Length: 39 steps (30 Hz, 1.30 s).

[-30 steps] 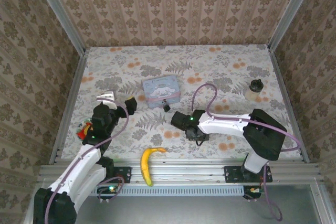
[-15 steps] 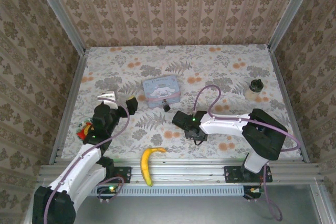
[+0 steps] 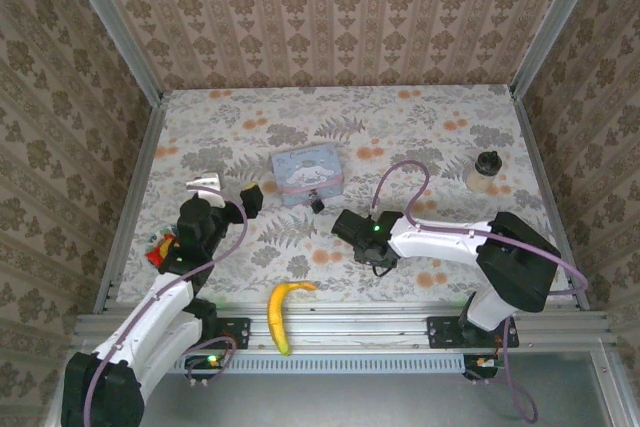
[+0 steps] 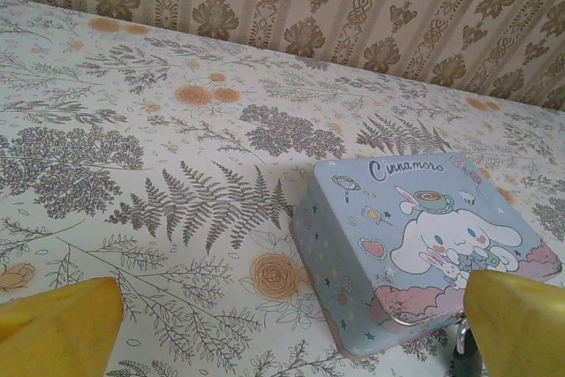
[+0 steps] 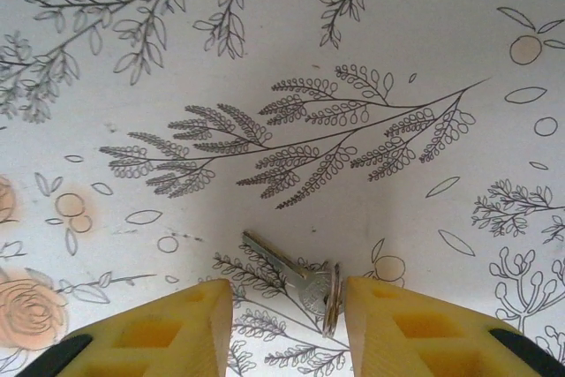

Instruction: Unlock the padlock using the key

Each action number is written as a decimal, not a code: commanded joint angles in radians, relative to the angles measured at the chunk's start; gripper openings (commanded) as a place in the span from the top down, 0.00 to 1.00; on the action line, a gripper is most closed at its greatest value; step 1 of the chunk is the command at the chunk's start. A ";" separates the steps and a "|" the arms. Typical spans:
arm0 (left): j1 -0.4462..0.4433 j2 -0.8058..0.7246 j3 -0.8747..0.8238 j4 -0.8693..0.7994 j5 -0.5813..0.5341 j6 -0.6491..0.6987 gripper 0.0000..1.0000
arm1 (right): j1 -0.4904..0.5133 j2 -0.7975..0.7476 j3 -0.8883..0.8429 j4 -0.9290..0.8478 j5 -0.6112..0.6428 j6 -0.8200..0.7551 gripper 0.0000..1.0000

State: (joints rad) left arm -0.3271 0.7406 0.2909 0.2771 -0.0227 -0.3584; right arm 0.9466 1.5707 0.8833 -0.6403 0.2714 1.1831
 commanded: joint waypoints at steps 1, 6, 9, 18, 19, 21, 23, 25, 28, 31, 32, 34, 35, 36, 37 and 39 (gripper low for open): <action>-0.006 0.006 0.027 0.019 -0.002 0.012 0.00 | -0.005 -0.027 -0.029 -0.020 0.046 0.038 0.65; -0.007 0.012 0.028 0.018 0.006 0.009 0.00 | -0.009 -0.025 -0.053 -0.029 0.055 0.069 0.71; -0.006 0.014 0.029 0.020 0.008 0.010 0.00 | -0.011 -0.023 -0.064 -0.016 0.053 0.073 0.73; -0.006 0.019 0.030 0.021 0.005 0.009 0.00 | -0.017 0.004 -0.070 0.027 0.035 0.061 0.74; -0.007 0.018 0.030 0.021 0.004 0.007 0.00 | -0.017 0.009 -0.070 0.031 0.032 0.061 0.75; -0.007 0.020 0.030 0.019 0.002 0.007 0.00 | -0.017 0.016 -0.072 0.036 0.031 0.061 0.77; -0.007 0.022 0.031 0.021 0.000 0.007 0.00 | -0.017 0.023 -0.078 0.043 0.028 0.061 0.80; -0.006 0.025 0.032 0.021 0.000 0.006 0.00 | -0.019 0.026 -0.085 0.057 0.020 0.061 0.84; -0.007 0.029 0.037 0.021 -0.007 -0.001 0.00 | -0.020 0.024 -0.092 0.068 0.009 0.061 0.90; -0.007 0.036 0.047 0.005 -0.034 -0.022 0.00 | -0.020 0.002 -0.092 0.059 0.009 0.058 0.99; -0.007 0.039 0.049 0.003 -0.036 -0.027 0.00 | -0.021 -0.010 -0.093 0.056 0.009 0.055 1.00; -0.007 0.050 0.061 -0.006 -0.024 -0.027 0.00 | -0.025 -0.036 -0.096 0.057 0.006 0.050 1.00; -0.009 0.056 0.070 -0.021 -0.021 -0.036 0.00 | -0.027 -0.049 -0.098 0.057 0.003 0.049 1.00; -0.010 0.064 0.079 -0.034 -0.017 -0.045 0.00 | -0.030 -0.062 -0.099 0.056 0.002 0.049 1.00; -0.012 0.074 0.090 -0.050 -0.009 -0.056 0.00 | -0.032 -0.077 -0.101 0.057 0.002 0.048 1.00; -0.020 0.094 0.107 -0.077 0.013 -0.081 0.00 | -0.034 -0.102 -0.103 0.060 0.000 0.046 1.00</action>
State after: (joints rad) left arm -0.3332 0.8173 0.3531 0.2485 -0.0326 -0.3927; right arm 0.9184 1.5169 0.7887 -0.5667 0.2710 1.2293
